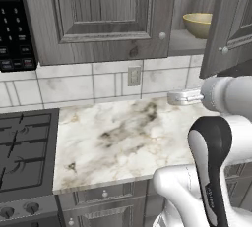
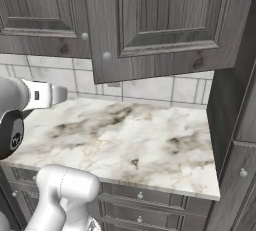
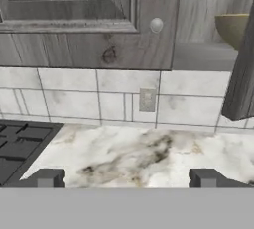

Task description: Move the bowls from the cabinet to the plates on the dining table.

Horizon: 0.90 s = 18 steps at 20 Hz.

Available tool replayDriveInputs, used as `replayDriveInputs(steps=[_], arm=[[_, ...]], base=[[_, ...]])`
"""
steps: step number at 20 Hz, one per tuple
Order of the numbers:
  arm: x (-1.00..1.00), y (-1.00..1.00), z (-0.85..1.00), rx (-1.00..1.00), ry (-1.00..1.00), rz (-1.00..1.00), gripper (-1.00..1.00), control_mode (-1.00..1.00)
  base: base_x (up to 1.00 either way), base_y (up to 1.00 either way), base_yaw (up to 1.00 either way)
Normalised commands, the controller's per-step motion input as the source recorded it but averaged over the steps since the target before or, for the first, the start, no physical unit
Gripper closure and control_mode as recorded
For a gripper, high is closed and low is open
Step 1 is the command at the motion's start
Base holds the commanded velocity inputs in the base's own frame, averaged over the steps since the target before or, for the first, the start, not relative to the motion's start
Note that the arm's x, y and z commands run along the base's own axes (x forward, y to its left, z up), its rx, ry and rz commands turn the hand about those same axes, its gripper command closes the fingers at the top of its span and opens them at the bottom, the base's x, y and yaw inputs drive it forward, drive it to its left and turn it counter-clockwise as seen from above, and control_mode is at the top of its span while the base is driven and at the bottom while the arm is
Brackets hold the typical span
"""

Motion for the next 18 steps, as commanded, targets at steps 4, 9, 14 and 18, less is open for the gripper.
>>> replayDriveInputs(steps=[4, 9, 14, 18], arm=[[0.00, 0.37, -0.24, 0.00, 0.24, -0.08, -1.00, -1.00], [0.06, 0.19, -0.08, -0.01, 0.19, -0.08, -1.00, -1.00], [0.29, 0.00, 0.05, -0.09, 0.03, -0.01, -1.00, -1.00], [0.28, 0.00, 0.04, -0.14, 0.00, 0.00, -1.00, -1.00]], base=[[0.00, 0.00, 0.00], [0.00, 0.00, 0.00], [0.00, 0.00, 0.00], [0.00, 0.00, 0.00]])
